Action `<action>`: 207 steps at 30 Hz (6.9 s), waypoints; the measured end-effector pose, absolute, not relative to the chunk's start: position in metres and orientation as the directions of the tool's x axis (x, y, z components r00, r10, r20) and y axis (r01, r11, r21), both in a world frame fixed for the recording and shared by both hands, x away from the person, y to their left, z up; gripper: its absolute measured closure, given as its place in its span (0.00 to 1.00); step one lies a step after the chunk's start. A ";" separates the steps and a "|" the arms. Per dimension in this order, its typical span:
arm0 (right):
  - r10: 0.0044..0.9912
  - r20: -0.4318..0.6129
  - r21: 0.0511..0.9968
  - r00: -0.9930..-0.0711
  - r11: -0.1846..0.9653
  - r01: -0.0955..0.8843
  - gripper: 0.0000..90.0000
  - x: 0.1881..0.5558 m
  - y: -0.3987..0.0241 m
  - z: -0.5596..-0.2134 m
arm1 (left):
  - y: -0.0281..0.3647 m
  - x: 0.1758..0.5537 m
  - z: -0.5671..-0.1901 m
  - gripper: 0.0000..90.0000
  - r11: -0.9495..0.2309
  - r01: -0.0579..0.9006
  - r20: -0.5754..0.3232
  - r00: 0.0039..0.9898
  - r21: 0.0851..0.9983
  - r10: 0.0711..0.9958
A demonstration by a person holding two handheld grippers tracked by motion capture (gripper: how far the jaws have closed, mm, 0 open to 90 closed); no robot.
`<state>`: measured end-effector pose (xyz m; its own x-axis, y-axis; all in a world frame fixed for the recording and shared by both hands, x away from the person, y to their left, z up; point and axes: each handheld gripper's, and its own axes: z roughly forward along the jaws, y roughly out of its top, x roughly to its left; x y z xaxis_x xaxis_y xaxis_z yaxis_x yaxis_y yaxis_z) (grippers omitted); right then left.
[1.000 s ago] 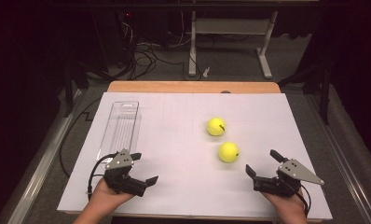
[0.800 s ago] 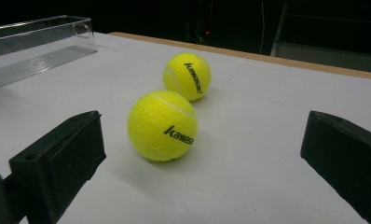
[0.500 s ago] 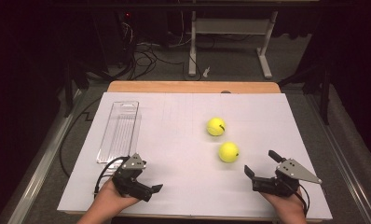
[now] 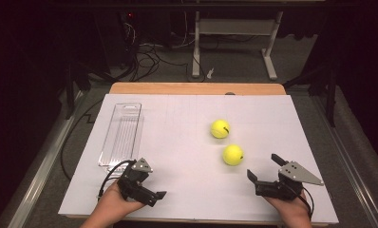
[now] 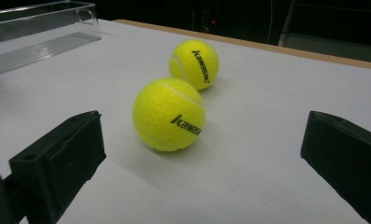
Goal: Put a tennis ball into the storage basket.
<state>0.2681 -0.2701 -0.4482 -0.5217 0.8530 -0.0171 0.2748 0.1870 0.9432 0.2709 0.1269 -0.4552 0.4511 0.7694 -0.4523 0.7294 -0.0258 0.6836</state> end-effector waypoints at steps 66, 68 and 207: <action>0.850 0.041 0.808 -0.524 0.281 0.518 0.22 0.345 -0.205 -0.466 | 0.126 0.268 -0.449 0.01 -0.015 0.727 -0.476 0.464 0.686 0.747; 0.848 0.044 0.801 -0.529 0.286 0.525 0.24 0.345 -0.205 -0.468 | 0.125 0.268 -0.449 0.01 -0.014 0.728 -0.475 0.463 0.686 0.748; 0.591 -0.040 0.911 -0.806 0.353 0.214 0.31 0.270 -0.082 -0.461 | 0.113 0.280 -0.404 0.01 0.005 0.790 -0.538 0.412 0.613 0.736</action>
<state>0.2700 -0.0819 -0.4607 -0.8056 0.5912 -0.0396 0.2141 0.3528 0.9109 0.2804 0.1134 -0.4037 0.4119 0.7355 -0.5378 0.7903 0.0053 0.6126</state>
